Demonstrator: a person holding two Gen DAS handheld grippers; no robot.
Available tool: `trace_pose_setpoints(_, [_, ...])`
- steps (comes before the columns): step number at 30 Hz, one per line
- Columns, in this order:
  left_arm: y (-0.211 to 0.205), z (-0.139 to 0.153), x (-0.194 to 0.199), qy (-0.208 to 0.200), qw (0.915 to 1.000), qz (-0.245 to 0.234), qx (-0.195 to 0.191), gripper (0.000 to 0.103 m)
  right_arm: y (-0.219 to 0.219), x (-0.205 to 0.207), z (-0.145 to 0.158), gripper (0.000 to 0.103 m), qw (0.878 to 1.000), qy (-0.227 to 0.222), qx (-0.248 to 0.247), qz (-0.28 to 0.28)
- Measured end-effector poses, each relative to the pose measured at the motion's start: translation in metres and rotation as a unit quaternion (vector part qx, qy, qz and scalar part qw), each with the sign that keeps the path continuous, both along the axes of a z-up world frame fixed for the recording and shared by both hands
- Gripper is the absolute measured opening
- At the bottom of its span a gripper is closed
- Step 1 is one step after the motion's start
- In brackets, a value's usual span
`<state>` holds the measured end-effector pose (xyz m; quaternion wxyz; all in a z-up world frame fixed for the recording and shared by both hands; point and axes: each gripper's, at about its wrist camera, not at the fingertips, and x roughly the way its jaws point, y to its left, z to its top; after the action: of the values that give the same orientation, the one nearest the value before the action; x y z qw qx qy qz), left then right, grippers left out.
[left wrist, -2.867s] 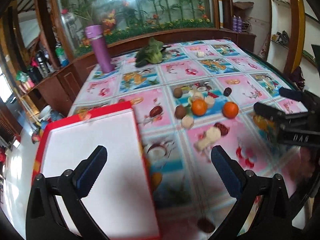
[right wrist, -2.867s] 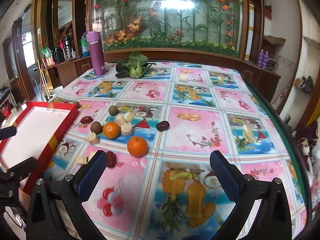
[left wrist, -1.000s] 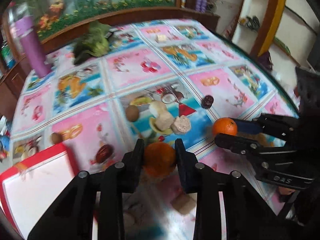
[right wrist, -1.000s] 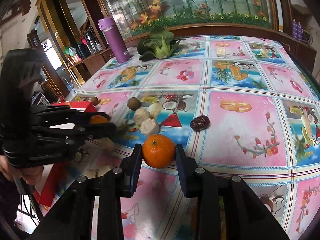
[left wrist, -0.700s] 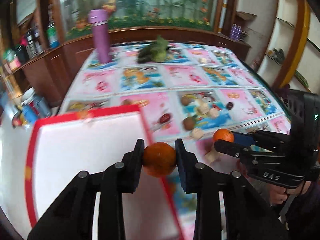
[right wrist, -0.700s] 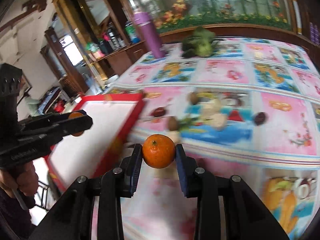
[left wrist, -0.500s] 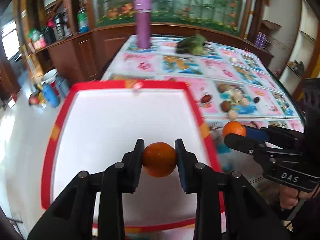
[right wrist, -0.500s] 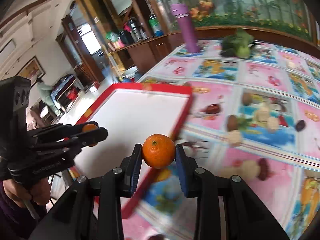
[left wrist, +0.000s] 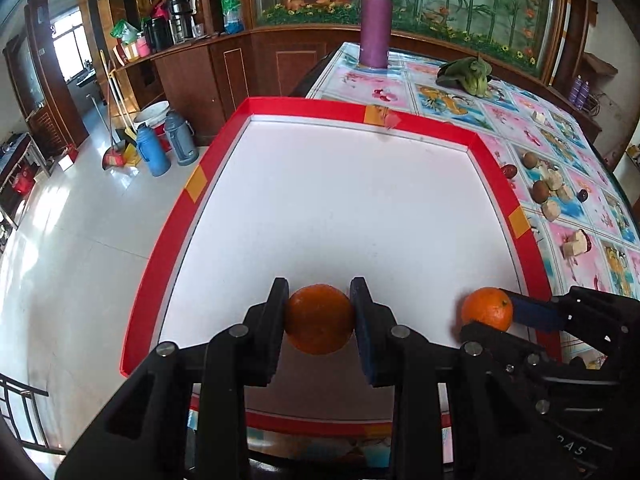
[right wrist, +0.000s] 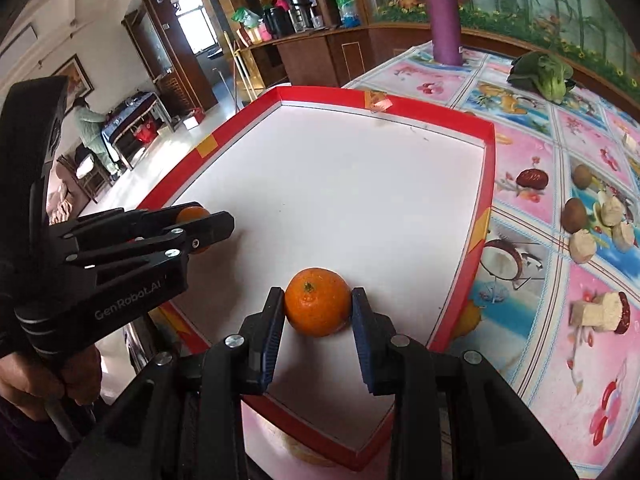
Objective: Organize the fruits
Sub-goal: 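Carry both oranges over the white tray and open both grippers to drop them, then grasp a red date with the right gripper while the left gripper grasps another date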
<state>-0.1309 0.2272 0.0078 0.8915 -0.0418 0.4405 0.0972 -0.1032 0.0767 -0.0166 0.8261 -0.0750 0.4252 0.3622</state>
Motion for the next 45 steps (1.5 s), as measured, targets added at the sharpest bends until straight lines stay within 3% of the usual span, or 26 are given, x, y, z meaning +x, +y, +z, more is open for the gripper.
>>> trace_pose_setpoints(8, [0.002, -0.004, -0.009, 0.010, 0.9999, -0.002, 0.008, 0.036, 0.000, -0.009, -0.002, 0.033, 0.999, 0.027, -0.019, -0.004])
trace_pose_setpoints(17, [0.009, -0.002, -0.026, 0.025, 0.9992, -0.015, 0.026, 0.036, -0.002, -0.023, -0.001, 0.034, 0.996, 0.081, 0.001, 0.031])
trace_pose_setpoints(21, [0.009, 0.002, -0.031, 0.021, 0.9994, -0.010, 0.025, 0.036, -0.020, -0.015, 0.011, 0.034, 0.997, 0.072, 0.021, 0.033])
trace_pose_setpoints(24, [0.005, 0.021, -0.037, -0.011, 0.9996, -0.012, 0.024, 0.041, -0.057, -0.008, 0.035, 0.037, 0.997, 0.033, 0.064, 0.017])
trace_pose_setpoints(26, [-0.004, 0.034, -0.041, -0.035, 0.9987, -0.028, 0.024, 0.054, -0.095, 0.001, 0.049, 0.048, 0.996, 0.000, 0.081, -0.019])
trace_pose_setpoints(28, [-0.021, 0.045, -0.045, -0.058, 0.9965, -0.056, 0.023, 0.069, -0.132, 0.010, 0.055, 0.050, 0.994, -0.023, 0.088, -0.065])
trace_pose_setpoints(32, [-0.064, 0.056, -0.050, -0.079, 0.9871, -0.138, 0.017, 0.070, -0.195, 0.022, 0.050, 0.050, 0.983, -0.046, 0.071, -0.165])
trace_pose_setpoints(35, [-0.101, 0.054, -0.054, -0.079, 0.9754, -0.205, 0.018, 0.070, -0.213, 0.019, 0.042, 0.050, 0.977, -0.050, 0.053, -0.200])
trace_pose_setpoints(40, [-0.152, 0.036, -0.054, -0.036, 0.9631, -0.267, -0.010, 0.070, -0.213, 0.014, 0.031, 0.050, 0.978, -0.061, 0.020, -0.199])
trace_pose_setpoints(45, [-0.173, 0.014, -0.049, 0.007, 0.9610, -0.274, -0.038, 0.069, -0.205, 0.033, 0.014, 0.049, 0.981, -0.056, -0.018, -0.186])
